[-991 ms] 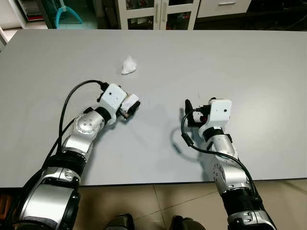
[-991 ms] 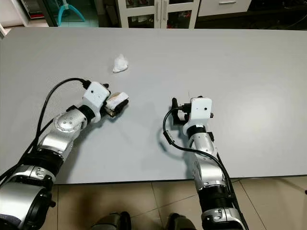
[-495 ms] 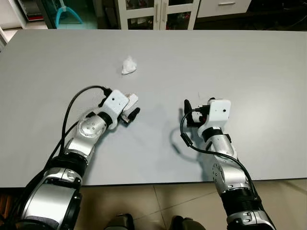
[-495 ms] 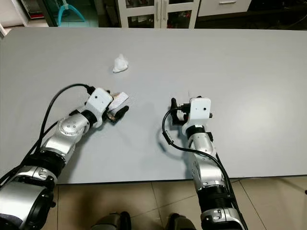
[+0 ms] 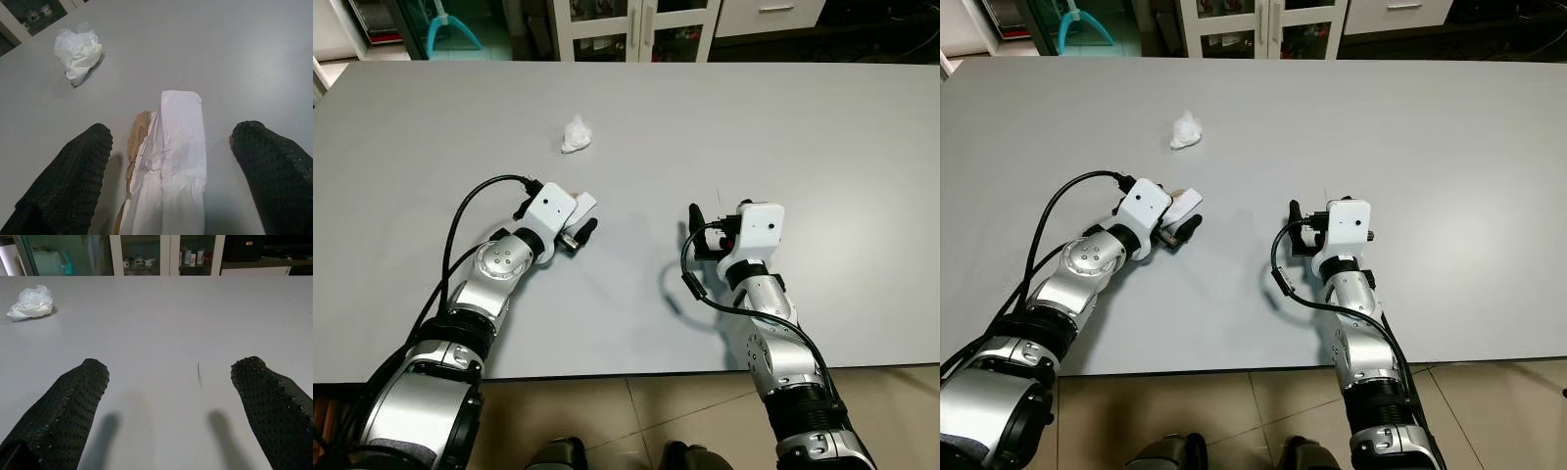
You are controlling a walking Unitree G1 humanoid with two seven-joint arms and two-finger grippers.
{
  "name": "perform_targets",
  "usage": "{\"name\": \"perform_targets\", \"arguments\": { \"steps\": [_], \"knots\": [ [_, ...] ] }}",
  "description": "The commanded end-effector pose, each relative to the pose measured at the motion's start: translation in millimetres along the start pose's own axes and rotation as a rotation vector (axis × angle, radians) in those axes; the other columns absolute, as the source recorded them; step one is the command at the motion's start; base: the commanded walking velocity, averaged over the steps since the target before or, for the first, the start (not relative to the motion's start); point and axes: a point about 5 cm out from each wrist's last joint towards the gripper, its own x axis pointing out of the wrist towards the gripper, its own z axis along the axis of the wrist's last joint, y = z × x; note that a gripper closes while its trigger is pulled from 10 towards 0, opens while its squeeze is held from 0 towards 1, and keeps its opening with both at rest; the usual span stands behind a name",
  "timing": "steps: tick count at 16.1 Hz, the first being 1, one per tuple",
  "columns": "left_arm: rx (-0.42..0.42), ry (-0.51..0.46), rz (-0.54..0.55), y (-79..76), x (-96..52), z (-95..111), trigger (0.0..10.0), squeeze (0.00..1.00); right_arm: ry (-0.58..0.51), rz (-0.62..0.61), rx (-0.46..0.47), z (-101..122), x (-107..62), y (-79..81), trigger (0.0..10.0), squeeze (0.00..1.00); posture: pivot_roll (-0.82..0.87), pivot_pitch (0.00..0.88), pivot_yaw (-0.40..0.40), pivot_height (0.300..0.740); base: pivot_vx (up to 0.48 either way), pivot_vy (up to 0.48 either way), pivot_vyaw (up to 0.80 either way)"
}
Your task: Picking trash to rubbish bin
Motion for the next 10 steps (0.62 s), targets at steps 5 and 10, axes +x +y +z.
{"name": "perform_targets", "arguments": {
  "steps": [5,10],
  "knots": [
    [-0.017,0.071,-0.037,-9.9,-0.9,-13.4,0.0,0.0,0.013,0.004,0.001,-2.1,-1.8,-1.1,10.0,0.0,0.0,0.162,0.006,0.74,0.0,0.0,0.0],
    [-0.022,0.059,-0.05,-11.2,-0.2,-10.9,0.0,0.0,0.013,0.004,0.001,-1.7,-1.2,-1.2,10.0,0.0,0.0,0.164,0.005,0.74,0.0,0.0,0.0]
  ]
}}
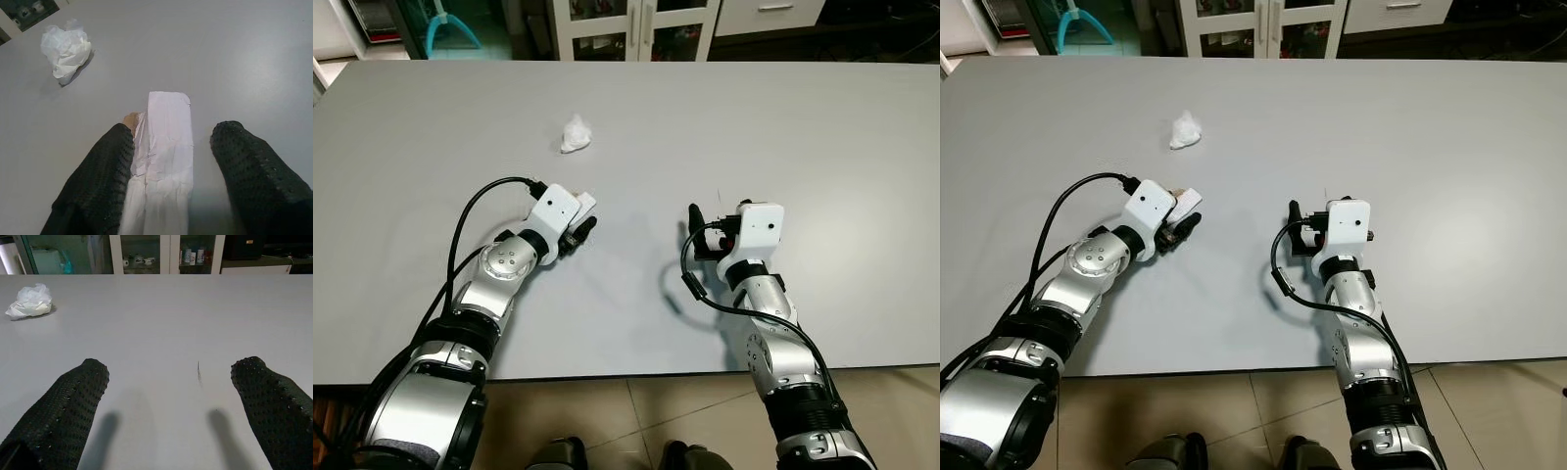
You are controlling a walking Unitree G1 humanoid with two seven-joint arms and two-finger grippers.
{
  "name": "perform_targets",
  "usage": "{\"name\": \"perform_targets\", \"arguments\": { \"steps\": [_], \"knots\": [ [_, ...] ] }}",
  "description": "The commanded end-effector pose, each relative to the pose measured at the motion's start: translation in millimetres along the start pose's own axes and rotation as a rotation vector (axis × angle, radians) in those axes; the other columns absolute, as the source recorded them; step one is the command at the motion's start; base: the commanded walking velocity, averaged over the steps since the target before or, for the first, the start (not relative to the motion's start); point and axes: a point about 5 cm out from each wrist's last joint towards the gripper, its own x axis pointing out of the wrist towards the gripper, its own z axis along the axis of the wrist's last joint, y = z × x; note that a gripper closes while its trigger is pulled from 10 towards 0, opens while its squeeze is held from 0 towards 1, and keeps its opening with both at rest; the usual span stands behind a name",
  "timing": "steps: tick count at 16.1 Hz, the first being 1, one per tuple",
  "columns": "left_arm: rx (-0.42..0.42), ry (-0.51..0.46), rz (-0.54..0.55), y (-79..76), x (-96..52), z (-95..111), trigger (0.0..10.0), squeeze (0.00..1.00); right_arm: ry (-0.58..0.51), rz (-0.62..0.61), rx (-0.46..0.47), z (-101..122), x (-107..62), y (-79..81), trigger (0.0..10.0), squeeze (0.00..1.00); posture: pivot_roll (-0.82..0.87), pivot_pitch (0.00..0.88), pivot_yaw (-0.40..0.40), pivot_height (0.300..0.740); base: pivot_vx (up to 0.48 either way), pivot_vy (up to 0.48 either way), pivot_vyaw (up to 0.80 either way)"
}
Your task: Picking trash to rubbish bin
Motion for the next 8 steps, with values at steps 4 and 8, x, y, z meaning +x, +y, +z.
{"name": "perform_targets", "arguments": {
  "steps": [4,8],
  "knots": [
    [-0.011,0.055,-0.042,-7.5,-1.8,-11.1,0.0,0.0,0.013,0.004,0.003,-1.6,-1.5,-1.4,10.0,0.0,0.0,0.166,0.004,0.74,0.0,0.0,0.0],
    [-0.01,0.053,-0.045,-7.8,-1.7,-10.7,0.0,0.0,0.013,0.005,0.003,-1.5,-1.7,-1.3,10.0,0.0,0.0,0.166,0.004,0.74,0.0,0.0,0.0]
  ]
}}
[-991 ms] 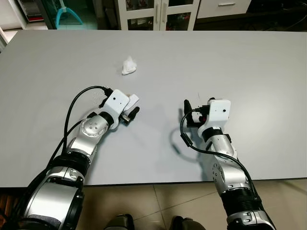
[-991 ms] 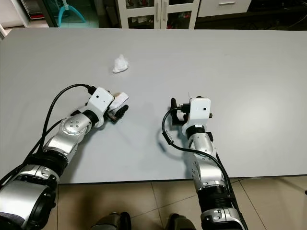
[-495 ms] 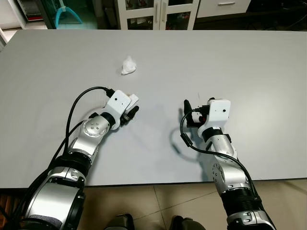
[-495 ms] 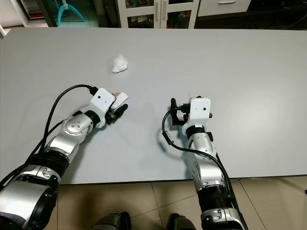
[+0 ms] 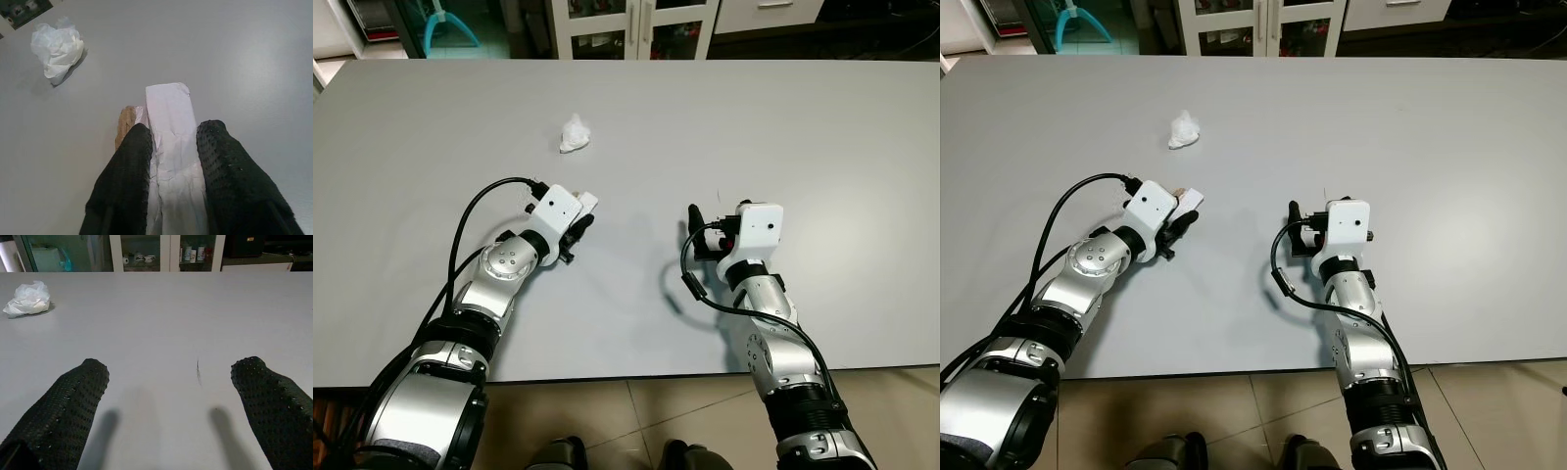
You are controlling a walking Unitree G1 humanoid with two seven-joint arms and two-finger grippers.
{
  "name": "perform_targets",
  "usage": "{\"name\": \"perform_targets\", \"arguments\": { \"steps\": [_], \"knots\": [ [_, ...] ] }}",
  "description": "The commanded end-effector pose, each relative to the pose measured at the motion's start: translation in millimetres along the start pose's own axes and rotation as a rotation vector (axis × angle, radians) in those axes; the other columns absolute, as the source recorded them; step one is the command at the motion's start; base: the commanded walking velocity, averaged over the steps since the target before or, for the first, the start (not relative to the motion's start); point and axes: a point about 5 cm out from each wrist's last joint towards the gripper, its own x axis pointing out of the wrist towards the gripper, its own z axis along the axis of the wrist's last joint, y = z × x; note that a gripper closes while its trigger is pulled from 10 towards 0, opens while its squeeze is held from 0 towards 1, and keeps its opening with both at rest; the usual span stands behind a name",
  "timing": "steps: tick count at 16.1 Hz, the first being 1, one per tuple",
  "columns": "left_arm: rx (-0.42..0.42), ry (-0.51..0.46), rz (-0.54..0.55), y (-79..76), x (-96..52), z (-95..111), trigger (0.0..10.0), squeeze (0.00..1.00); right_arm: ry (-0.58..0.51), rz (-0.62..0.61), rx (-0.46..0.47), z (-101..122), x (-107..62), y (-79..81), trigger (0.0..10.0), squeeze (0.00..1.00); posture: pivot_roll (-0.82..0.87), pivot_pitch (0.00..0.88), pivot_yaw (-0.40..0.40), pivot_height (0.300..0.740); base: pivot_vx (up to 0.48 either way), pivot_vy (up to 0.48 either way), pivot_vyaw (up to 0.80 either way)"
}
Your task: Picking trash to rubbish bin
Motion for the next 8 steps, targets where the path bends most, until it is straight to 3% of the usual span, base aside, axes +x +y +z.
{"name": "perform_targets", "arguments": {
  "steps": [1,7,8],
  "knots": [
    [-0.008,0.049,-0.034,-6.8,-1.8,-10.7,0.0,0.0,0.01,0.001,0.004,-1.4,-1.7,-1.2,10.0,0.0,0.0,0.166,0.004,0.74,0.0,0.0,0.0],
    [-0.005,0.051,-0.032,-7.2,-1.9,-11.3,0.0,0.0,0.012,0.003,0.005,-1.6,-1.0,-0.5,10.0,0.0,0.0,0.164,0.004,0.74,0.0,0.0,0.0],
    [-0.003,0.051,0.001,-5.2,-1.5,-10.7,10.0,0.0,0.012,0.004,0.005,-1.6,-1.0,-0.2,10.0,0.0,0.0,0.164,0.005,0.74,0.0,0.0,0.0]
  ]
}}
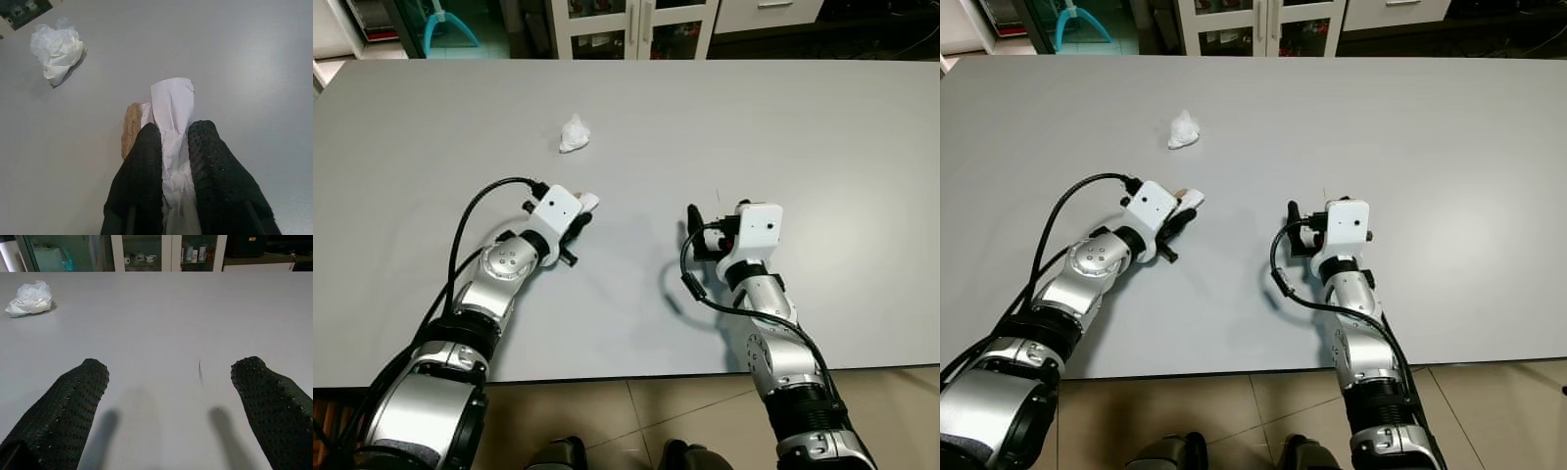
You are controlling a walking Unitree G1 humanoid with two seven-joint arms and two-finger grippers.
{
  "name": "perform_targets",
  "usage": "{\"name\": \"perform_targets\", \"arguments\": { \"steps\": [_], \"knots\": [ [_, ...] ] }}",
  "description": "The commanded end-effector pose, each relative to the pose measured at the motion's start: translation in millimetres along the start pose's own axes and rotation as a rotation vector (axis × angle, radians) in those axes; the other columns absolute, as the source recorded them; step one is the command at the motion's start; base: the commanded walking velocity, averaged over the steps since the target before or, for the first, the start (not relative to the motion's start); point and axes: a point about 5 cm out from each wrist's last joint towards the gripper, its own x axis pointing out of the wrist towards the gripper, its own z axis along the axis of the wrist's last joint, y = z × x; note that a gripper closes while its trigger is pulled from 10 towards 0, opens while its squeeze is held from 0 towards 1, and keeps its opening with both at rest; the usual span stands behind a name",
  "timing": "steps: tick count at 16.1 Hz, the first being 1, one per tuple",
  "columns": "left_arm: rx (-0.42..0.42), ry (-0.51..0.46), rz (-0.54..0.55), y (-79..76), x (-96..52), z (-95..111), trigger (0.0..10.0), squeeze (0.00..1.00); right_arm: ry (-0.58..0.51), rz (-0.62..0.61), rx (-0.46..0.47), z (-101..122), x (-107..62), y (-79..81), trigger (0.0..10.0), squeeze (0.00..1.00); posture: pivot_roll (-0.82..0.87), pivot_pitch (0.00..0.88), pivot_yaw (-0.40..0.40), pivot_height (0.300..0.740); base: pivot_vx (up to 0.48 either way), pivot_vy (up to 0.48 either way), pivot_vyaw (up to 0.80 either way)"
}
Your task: Picking trash to rubbish bin
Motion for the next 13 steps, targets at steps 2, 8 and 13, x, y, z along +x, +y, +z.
{"name": "perform_targets", "arguments": {
  "steps": [2,8,13],
  "knots": [
    [-0.01,0.043,0.025,-1.6,-1.6,-9.4,10.0,0.0,0.011,-0.002,0.006,-1.8,-1.2,-0.6,10.0,0.0,0.0,0.161,0.006,0.74,0.0,0.0,0.0],
    [-0.165,-0.254,0.327,24.5,-4.5,30.2,10.0,0.0,0.011,-0.004,0.007,-2.6,-1.5,0.7,10.0,0.0,0.0,0.157,0.007,0.74,0.0,0.0,0.0],
    [-0.257,-0.317,0.487,13.5,-8.3,30.4,10.0,0.0,-0.025,-0.038,0.008,2.5,0.0,-2.1,10.0,0.0,0.01,0.16,0.012,0.74,0.0,0.0,0.0]
  ]
}}
